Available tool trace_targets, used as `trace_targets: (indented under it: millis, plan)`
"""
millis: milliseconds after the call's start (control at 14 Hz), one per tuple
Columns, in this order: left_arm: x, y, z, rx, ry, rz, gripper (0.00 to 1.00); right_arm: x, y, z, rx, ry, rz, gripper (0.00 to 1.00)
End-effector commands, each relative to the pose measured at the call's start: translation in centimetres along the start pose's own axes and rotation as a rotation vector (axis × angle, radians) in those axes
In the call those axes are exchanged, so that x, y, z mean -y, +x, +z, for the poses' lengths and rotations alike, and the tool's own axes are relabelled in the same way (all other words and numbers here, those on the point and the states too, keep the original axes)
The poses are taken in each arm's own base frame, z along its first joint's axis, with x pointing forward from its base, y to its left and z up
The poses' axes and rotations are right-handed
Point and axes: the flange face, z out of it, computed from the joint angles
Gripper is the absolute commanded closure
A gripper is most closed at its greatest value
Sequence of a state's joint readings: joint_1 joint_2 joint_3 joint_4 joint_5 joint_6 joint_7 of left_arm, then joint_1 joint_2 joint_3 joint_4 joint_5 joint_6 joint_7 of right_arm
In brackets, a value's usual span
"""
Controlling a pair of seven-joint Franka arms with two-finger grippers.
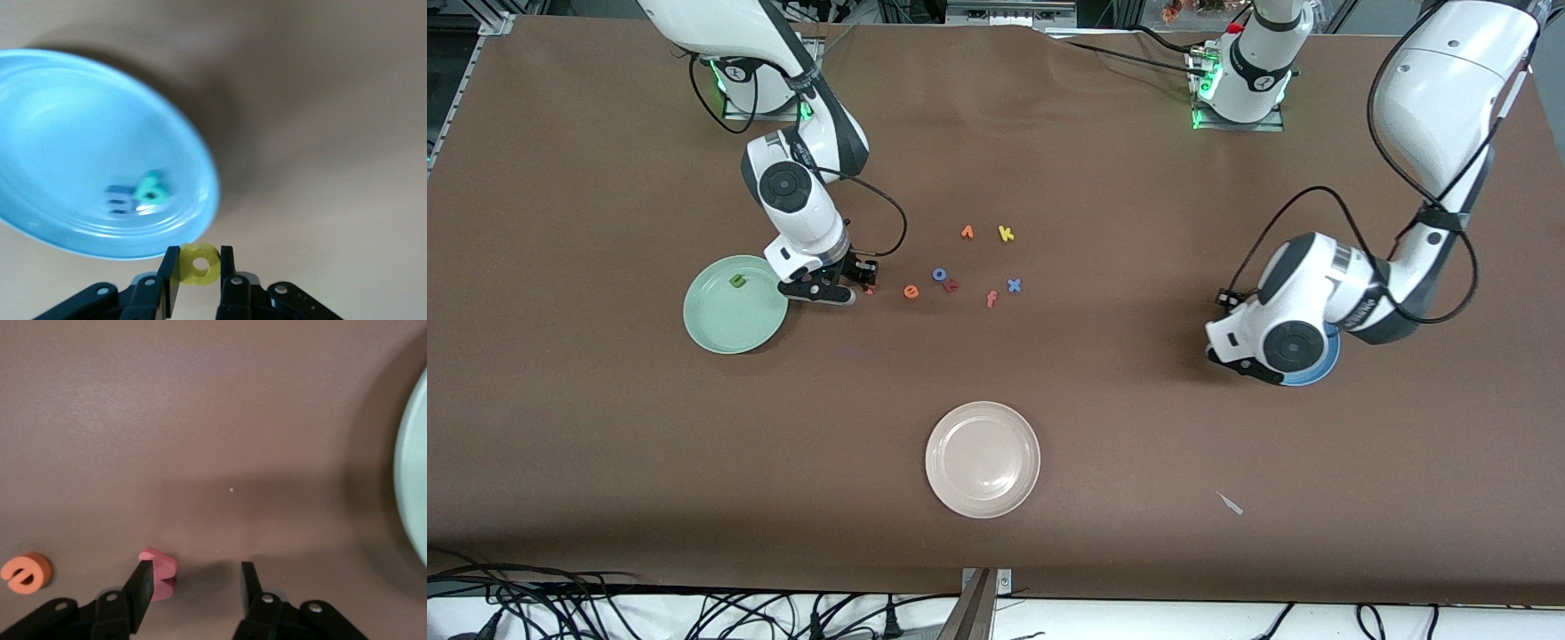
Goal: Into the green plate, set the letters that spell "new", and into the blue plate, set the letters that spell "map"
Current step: 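Move the o to the blue plate while the right gripper grasps the w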
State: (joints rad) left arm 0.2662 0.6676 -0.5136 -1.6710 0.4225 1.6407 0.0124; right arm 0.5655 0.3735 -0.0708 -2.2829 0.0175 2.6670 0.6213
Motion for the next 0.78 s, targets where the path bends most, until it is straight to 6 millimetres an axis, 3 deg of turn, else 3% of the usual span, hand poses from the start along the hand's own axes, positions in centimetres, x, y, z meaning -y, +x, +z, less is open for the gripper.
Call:
trace_targets:
  millis: [0,71,143,214,570,713]
  plan:
    - [3.5,-0.3,0.5,0.031,-0.016,0.123,0.97,1.0,0.4,-0.5,-0.012,0.015,0.025,0.39]
    - [3.9,-0.3,0.9,0.037,-0.019,0.13,0.84,1.4,0.0,-0.3,-0.012,0.015,0.019,0.39]
    - [3.8,-0.1,1.3,0.04,-0.023,0.133,0.3,1.8,-0.3,0.1,-0.009,0.012,0.033,0.39]
    - [4.1,-0.1,1.2,0.031,-0.042,0.124,0.0,2.1,-0.6,0.3,-0.008,0.011,0.033,0.39]
    - [7.7,-2.0,-4.5,0.005,-0.053,0.039,0.0,2.2,-0.7,1.2,-0.015,0.015,0.031,0.4]
    - [8.3,-2.9,-5.8,0.007,-0.059,0.003,0.0,2.2,-0.7,1.5,-0.019,0.017,0.031,0.41]
